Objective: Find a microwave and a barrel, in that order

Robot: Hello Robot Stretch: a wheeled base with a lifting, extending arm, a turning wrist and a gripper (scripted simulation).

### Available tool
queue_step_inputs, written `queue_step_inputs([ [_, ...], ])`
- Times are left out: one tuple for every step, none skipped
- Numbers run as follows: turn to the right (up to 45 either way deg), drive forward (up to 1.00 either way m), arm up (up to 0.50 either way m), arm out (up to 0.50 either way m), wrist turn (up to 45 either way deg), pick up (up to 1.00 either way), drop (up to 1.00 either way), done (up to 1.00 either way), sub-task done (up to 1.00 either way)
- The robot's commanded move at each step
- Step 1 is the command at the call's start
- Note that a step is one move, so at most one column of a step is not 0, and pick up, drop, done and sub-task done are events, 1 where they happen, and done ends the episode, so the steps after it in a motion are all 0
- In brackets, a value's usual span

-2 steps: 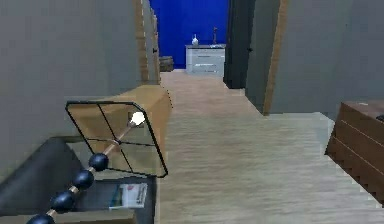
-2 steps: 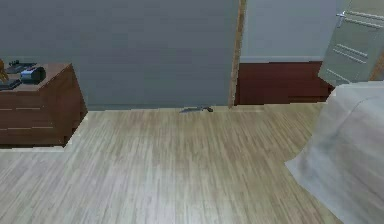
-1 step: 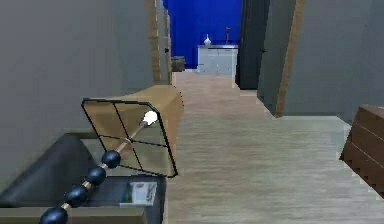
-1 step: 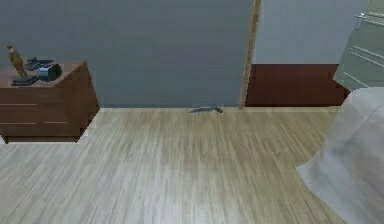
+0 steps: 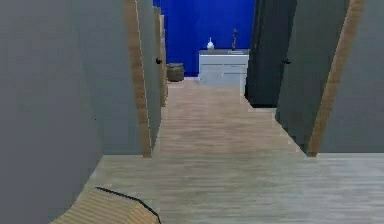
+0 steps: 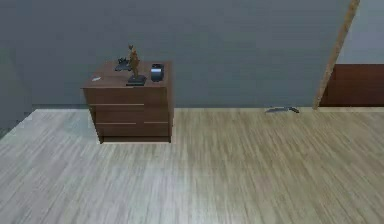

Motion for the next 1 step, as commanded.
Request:
queue_step_inputs([
  [0.0,1.0,0.0,0.0,0.0,0.0,0.0,0.0,0.0],
])
